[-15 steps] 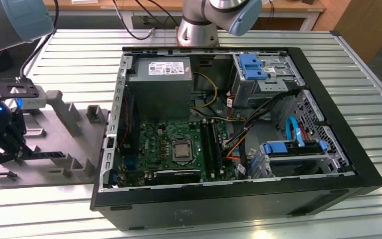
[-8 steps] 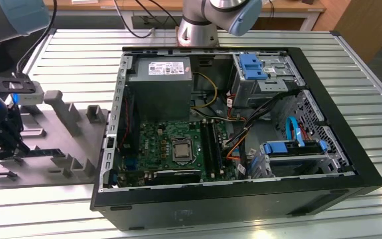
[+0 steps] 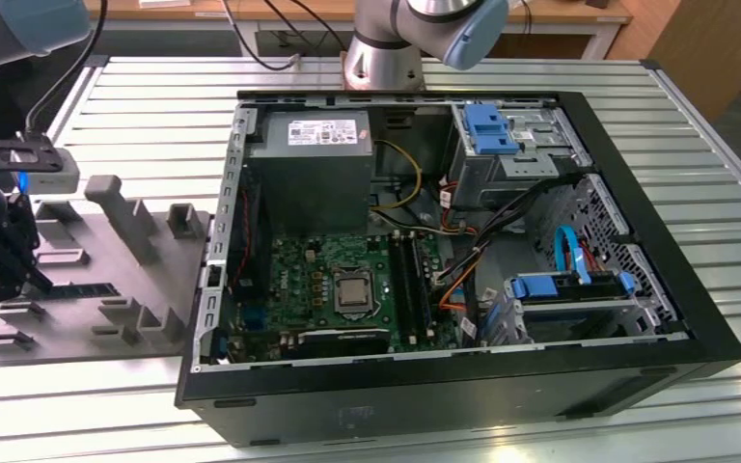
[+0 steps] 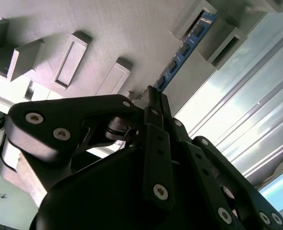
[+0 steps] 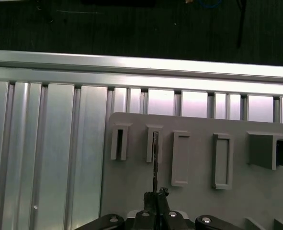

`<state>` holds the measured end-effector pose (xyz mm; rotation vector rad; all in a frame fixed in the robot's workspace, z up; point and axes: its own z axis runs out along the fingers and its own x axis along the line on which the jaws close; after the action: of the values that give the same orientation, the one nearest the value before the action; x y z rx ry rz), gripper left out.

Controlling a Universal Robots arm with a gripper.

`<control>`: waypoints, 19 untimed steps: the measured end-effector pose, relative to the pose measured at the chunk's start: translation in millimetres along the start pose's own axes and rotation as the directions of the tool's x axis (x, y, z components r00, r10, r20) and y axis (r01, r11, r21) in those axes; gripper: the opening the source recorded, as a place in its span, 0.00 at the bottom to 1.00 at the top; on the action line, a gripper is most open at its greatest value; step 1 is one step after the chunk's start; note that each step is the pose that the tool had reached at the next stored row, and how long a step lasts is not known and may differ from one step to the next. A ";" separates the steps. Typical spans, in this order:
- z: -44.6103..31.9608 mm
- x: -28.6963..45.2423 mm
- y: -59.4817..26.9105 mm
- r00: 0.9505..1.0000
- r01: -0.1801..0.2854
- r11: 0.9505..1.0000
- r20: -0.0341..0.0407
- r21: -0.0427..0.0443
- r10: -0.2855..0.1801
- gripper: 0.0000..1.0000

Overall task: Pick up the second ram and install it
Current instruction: 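Pick up the second ram and move it above second insertion slot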

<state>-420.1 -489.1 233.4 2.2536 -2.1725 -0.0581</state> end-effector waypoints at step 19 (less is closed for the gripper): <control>0.1 0.0 0.0 0.999 -0.041 0.999 0.001 0.001 0.041 0.13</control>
<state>-420.1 -489.1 233.4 2.2087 -2.2190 -0.0585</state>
